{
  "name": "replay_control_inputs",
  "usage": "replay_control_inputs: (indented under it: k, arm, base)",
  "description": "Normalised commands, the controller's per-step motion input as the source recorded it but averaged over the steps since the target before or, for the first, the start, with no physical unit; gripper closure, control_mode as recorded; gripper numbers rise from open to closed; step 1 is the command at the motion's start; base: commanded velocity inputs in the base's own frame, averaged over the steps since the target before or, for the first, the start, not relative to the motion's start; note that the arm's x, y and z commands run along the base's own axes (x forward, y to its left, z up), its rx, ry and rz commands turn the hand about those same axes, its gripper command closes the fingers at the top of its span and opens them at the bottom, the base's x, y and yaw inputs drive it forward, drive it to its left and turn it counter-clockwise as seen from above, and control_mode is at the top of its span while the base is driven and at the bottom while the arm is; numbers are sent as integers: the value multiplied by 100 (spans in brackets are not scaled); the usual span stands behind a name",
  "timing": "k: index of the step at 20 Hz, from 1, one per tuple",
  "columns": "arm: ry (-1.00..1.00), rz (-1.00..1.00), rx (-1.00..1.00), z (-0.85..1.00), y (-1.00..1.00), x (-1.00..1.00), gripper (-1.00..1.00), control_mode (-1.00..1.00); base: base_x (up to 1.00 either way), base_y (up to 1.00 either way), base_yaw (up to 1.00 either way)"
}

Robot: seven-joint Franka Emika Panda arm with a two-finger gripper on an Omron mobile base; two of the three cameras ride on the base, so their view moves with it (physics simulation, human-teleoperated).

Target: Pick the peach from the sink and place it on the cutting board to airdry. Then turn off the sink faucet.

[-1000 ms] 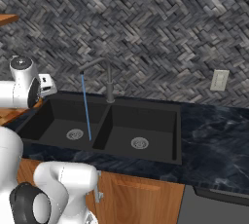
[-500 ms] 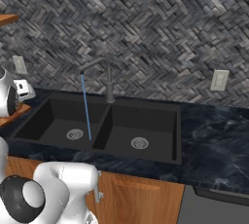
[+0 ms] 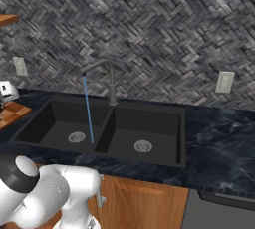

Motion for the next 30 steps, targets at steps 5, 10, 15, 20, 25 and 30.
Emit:
replay_control_inputs:
  k: [5, 10, 15, 20, 25, 30]
  arm:
    - [0, 0, -1, 0, 66, 8, 100, -100]
    - [1, -3, 0, -1, 58, 24, 100, -100]
    - [4, -6, 0, -4, 41, 21, 100, -100]
    - [9, -8, 0, -19, 25, 12, 100, -100]
    - [9, -13, 4, -22, 7, 4, 100, -100]
    - [1, -12, 7, -1, 2, 0, 100, -100]
  base:
    - [0, 0, 0]
    - [0, 0, 0]
    - [0, 0, 0]
    - [0, 0, 0]
    - [0, 0, 0]
    - [0, 0, 0]
